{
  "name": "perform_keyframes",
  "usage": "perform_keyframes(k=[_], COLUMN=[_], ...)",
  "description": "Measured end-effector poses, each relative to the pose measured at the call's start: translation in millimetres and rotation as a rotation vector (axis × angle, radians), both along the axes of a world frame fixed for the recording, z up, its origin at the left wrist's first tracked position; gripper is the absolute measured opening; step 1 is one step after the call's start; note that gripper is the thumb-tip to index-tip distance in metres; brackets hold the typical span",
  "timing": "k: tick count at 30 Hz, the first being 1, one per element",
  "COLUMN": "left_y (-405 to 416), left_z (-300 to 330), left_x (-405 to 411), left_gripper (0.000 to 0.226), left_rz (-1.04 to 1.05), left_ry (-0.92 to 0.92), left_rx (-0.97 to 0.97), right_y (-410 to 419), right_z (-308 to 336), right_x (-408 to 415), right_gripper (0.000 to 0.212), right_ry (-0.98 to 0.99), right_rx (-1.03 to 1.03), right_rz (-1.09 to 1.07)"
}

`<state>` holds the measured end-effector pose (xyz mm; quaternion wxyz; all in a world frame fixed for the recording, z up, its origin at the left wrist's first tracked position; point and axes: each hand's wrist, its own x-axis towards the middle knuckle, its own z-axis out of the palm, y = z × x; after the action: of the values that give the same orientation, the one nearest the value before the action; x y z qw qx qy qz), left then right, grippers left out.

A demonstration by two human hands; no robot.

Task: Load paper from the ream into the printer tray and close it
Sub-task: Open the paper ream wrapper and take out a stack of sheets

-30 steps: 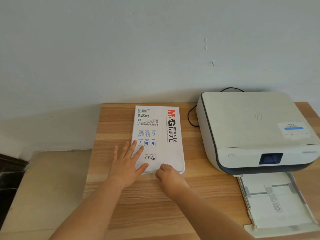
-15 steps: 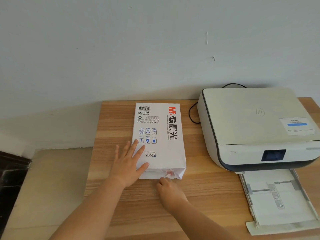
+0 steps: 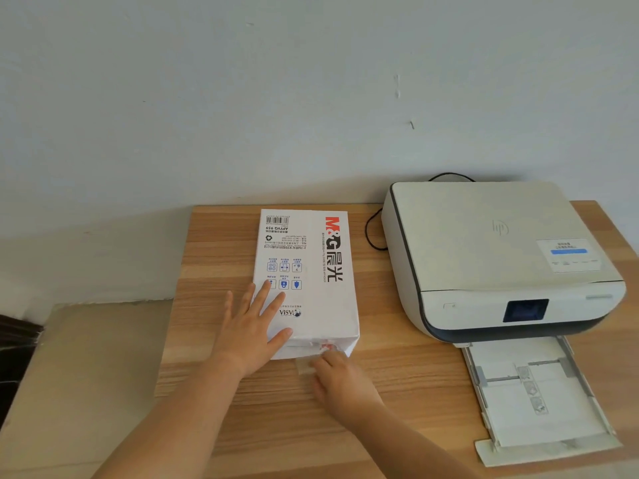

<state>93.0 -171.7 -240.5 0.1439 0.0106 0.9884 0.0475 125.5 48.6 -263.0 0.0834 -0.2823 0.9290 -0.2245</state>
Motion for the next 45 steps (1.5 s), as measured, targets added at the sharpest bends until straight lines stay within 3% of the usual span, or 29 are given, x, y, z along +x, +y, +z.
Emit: perform_keyframes(k=[7, 11, 21, 30, 45], left_y=[6.6, 8.9, 7.6, 17.5, 34.9], left_z=[-4.4, -4.9, -6.8, -8.8, -29.1], left_x=[2.5, 5.6, 9.2, 6.6, 5.3], left_gripper=[0.077, 0.078, 0.080, 0.075, 0.087], left_rz=[-0.016, -0.020, -0.022, -0.074, -0.268], left_ry=[0.014, -0.009, -0.007, 0.017, 0.068], left_rx=[0.018, -0.002, 0.006, 0.012, -0.051], right_y=[22.7, 32.3, 49.6, 63.9, 69.9], right_z=[14.1, 2.1, -0.9, -0.5, -4.3], right_x=[-43.9, -51.9, -48.9, -42.6, -37.3], right_gripper=[0.052, 0.066, 0.068, 0.068, 0.058], right_ry=[0.099, 0.083, 0.063, 0.027, 0.091], right_rx=[0.164, 0.272, 0.343, 0.347, 0.244], right_rz=[-0.211, -0.204, -0.090, -0.140, -0.194])
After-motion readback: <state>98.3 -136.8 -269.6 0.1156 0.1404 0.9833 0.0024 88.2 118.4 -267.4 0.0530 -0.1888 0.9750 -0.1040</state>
